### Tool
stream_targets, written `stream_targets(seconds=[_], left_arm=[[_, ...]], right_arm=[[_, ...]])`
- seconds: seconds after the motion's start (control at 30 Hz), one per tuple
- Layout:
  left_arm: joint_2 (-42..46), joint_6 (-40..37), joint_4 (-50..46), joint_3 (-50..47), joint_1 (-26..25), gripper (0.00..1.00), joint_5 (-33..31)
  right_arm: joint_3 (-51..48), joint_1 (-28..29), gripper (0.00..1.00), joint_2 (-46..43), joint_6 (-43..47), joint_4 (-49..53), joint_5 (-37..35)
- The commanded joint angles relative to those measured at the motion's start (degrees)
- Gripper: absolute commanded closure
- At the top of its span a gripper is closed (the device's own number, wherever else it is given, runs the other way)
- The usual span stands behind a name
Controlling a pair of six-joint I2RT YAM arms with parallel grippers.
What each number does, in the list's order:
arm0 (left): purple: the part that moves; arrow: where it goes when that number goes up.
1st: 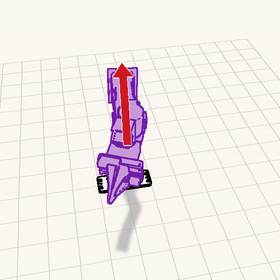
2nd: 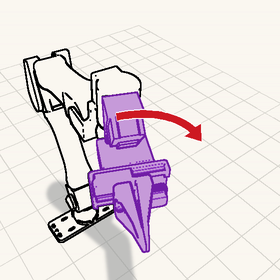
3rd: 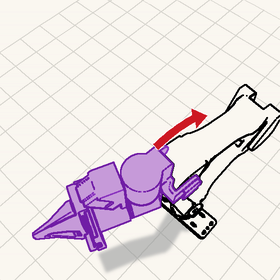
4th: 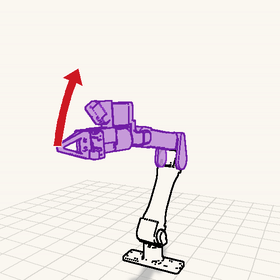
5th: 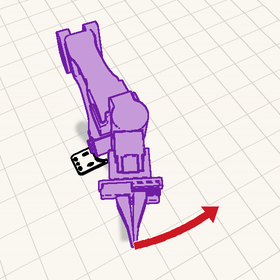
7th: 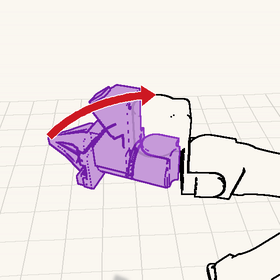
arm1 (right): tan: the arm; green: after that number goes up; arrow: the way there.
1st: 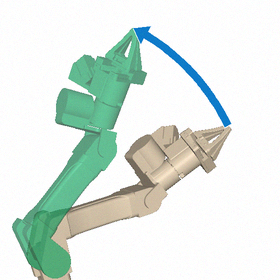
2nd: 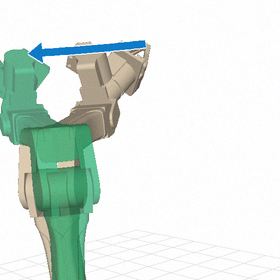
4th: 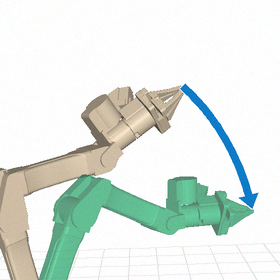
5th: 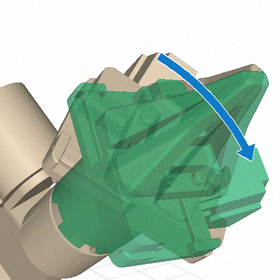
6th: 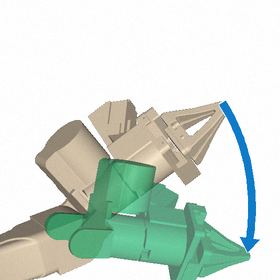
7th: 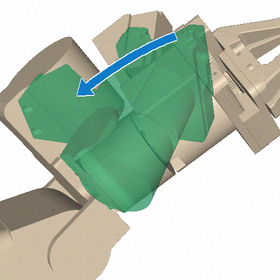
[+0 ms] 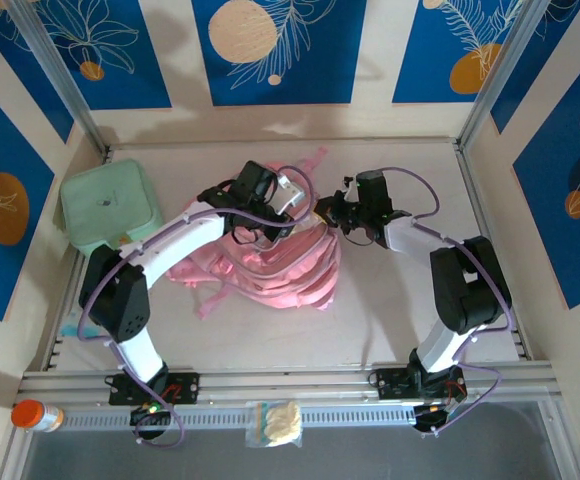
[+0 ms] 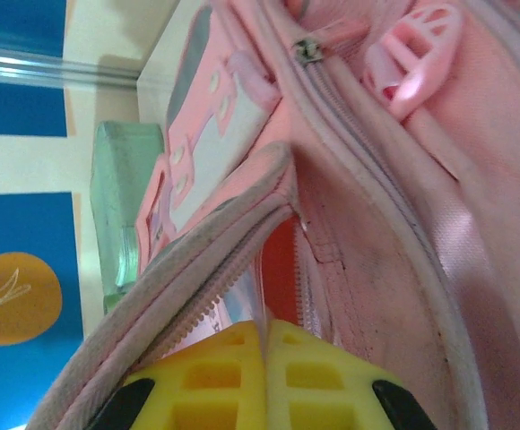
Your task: Pack the student bag
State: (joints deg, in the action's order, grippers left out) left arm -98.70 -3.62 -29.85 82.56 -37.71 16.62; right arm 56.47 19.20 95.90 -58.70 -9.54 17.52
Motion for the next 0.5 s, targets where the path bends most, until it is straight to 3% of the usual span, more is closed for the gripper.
stream_targets(seconds=[0.0,0.1,0.2,0.33,0.47], left_arm=[[1.7,-3.5,13.5,1.8,-2.5,1.0,15.8],[2.7,-6.1,10.7,-0.8,-2.5,1.0,15.3],[3.5,-7.3,10.2,-2.3,-2.5,1.0,15.5],[3.9,-7.0,12.9,-5.0,-2.5,1.0,14.6],[2.4,-7.5,11.7,-4.2,-2.5,1.0,14.3]], right_arm=[[0.3,4.9,1.0,0.0,-4.0,-2.4,7.7],[-0.4,4.7,1.0,-1.7,-10.0,-9.3,11.8],[1.3,7.6,1.0,-3.0,-12.9,-5.0,7.6],[4.3,11.0,1.0,1.4,-7.1,3.5,-2.1],[-0.3,10.5,1.0,3.4,-10.5,-5.0,-0.2]])
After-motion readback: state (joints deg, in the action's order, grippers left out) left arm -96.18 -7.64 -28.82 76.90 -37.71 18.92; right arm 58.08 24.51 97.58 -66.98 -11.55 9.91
